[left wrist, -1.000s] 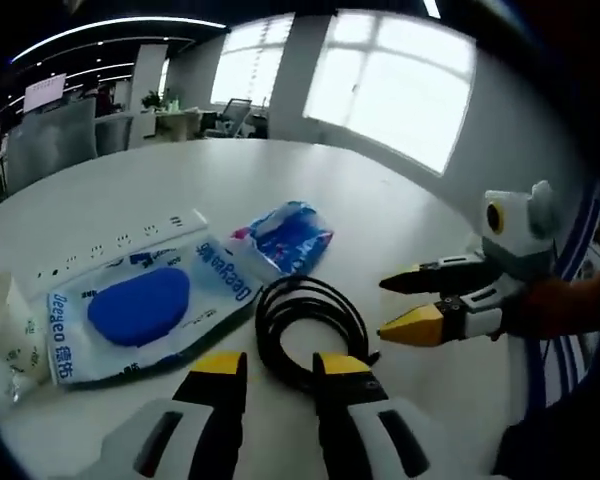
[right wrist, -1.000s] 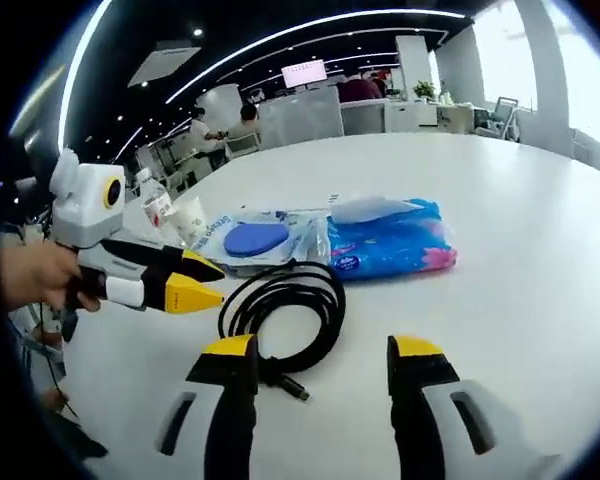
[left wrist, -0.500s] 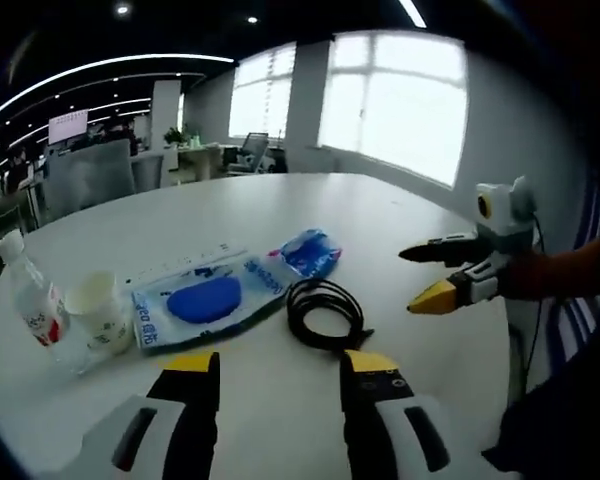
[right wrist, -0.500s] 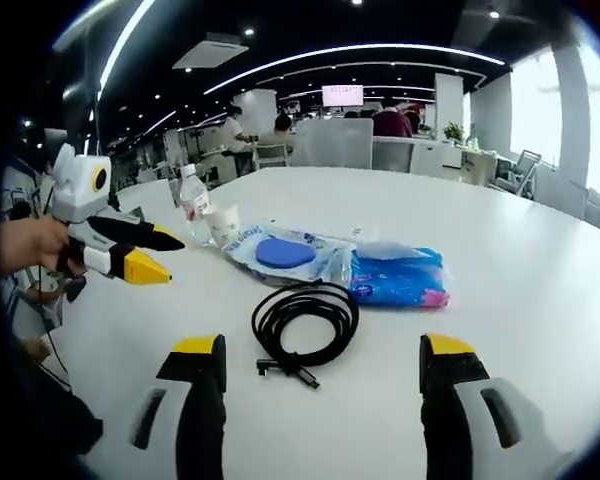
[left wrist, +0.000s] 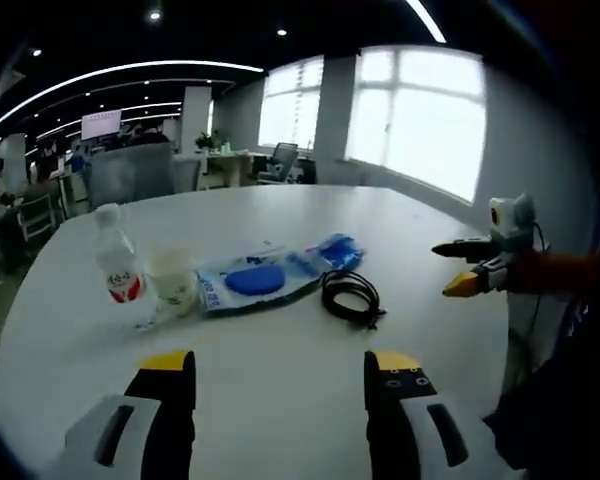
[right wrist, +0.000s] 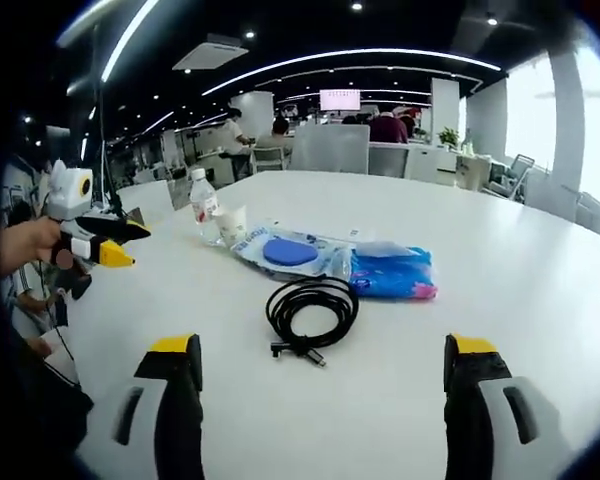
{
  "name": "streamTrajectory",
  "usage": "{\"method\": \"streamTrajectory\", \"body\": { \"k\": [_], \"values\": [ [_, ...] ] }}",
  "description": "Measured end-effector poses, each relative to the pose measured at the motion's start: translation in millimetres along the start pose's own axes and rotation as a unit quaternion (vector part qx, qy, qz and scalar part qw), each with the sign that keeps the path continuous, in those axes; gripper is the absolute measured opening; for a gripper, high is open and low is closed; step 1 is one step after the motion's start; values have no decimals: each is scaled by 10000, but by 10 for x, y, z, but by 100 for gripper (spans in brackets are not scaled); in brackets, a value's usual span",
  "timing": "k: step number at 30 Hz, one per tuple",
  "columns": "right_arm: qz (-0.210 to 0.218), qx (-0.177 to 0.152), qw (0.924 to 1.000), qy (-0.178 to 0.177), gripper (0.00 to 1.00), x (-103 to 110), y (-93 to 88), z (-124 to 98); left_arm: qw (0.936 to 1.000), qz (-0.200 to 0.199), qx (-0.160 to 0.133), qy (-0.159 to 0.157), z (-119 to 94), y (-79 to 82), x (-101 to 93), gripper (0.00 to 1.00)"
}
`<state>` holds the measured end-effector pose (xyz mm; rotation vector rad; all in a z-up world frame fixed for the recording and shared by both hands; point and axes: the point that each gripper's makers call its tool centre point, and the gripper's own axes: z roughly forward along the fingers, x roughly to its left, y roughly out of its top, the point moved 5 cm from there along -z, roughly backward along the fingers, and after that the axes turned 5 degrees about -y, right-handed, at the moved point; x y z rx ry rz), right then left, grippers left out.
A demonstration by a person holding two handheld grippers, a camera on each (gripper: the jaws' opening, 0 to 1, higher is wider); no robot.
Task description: Arrange the tabletop items into an orderly group along one side of the table until the central work area is clear of visible clutter.
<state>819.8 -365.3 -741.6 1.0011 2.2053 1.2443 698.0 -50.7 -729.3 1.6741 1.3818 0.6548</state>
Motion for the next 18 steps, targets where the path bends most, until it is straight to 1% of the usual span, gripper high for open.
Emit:
{"method": "streamTrajectory", "body": {
  "k": [3,7,10,13,18],
  "values": [
    [-42,12,10000,3,99,5,-19,-56,9999,36,-32,99,-139,-42,79,72],
    [-28,62,9999,80,99,24,-62,-114,9998,92,-63,177,-304,-71,137,79],
    [-15,111,9998,154,99,6,-115,-157,9998,55,-37,175,-412,-148,191,84],
    [-63,123,9998,163,100,22,-129,-233,9999,23,34,107,-476,-203,158,89],
    [-48,148,9996,246,100,33,-157,-343,9999,12,63,82,-539,-219,71,95]
  ]
}}
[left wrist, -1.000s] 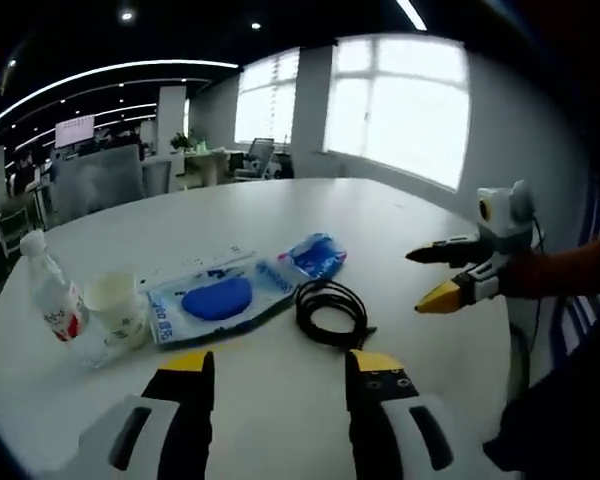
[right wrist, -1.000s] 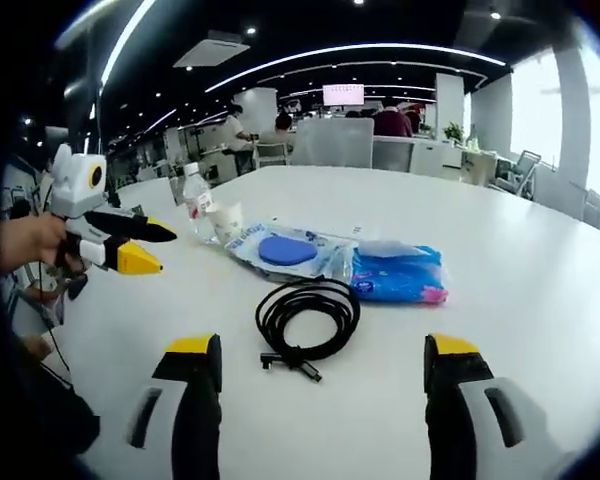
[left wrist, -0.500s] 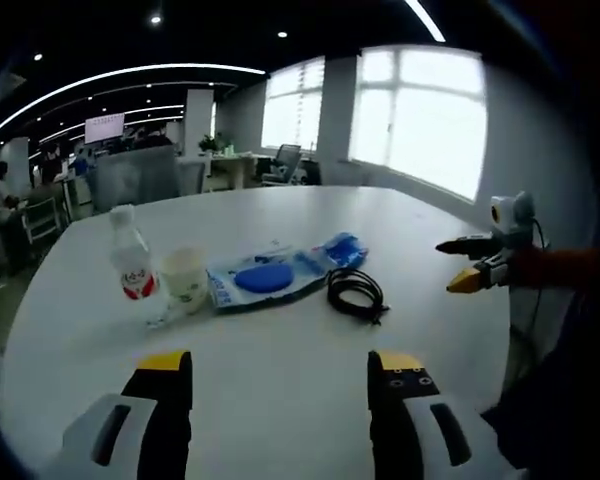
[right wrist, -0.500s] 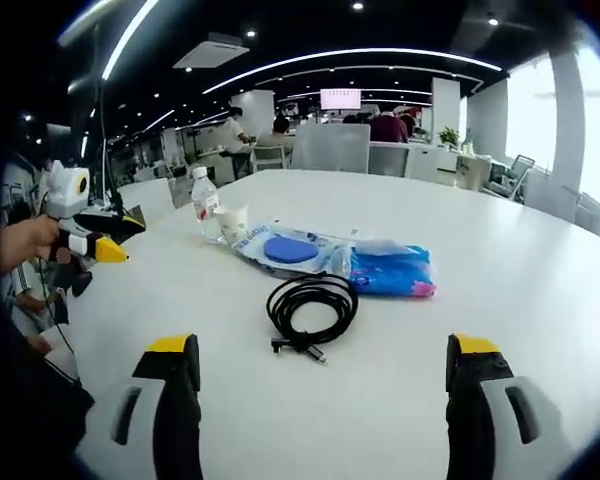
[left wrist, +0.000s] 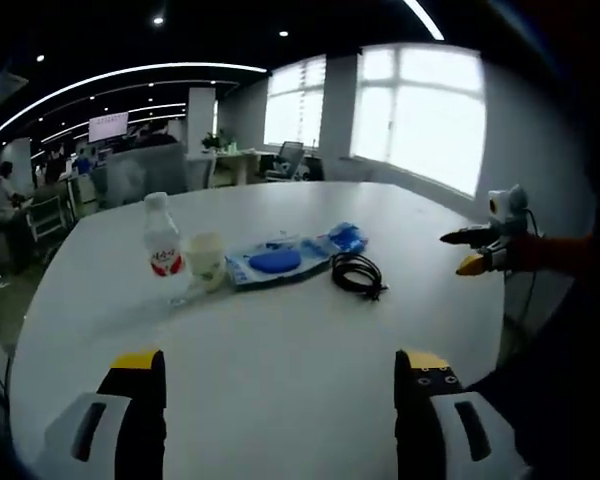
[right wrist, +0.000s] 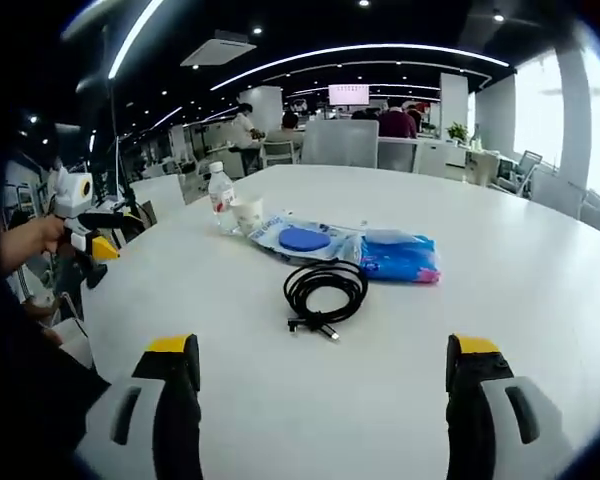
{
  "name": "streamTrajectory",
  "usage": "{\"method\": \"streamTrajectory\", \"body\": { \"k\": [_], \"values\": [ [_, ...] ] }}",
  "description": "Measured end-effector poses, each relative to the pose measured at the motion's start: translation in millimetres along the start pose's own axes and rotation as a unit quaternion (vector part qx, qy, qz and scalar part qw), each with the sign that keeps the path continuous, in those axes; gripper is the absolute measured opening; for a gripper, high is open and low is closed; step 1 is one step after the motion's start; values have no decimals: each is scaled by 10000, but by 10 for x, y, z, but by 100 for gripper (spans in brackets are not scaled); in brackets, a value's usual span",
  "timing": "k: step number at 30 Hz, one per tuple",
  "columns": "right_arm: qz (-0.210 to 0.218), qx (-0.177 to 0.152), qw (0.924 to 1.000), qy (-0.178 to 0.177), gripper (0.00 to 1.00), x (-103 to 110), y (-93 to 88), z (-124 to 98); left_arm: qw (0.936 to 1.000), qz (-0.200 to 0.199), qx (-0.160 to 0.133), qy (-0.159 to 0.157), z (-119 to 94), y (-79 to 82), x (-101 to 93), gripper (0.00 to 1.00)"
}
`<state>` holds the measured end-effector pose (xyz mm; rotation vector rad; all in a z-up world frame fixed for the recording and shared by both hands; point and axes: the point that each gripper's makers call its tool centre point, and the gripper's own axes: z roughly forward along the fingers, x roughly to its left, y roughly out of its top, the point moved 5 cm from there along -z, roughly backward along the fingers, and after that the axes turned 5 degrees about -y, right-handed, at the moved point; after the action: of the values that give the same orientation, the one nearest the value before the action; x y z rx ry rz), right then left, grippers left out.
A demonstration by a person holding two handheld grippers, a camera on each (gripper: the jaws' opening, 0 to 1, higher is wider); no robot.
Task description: Arrange the tabletop items into an orderly group along one side of the table until the central work area is clear of visible clutter.
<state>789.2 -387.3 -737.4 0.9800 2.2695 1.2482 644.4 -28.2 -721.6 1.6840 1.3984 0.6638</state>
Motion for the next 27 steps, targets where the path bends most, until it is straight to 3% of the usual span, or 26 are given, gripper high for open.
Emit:
{"method": "streamTrajectory", "body": {
  "k": [13,15,27],
  "values": [
    [40,146,9999,-26,100,-56,-70,-87,9997,1,-92,-207,15,46,51,100],
    [56,172,9998,-46,100,-68,-66,-66,9997,15,-106,-227,31,15,141,100],
    [-5,196,9998,-57,100,-20,-15,16,9995,-32,-133,-290,56,56,39,99]
  ]
}}
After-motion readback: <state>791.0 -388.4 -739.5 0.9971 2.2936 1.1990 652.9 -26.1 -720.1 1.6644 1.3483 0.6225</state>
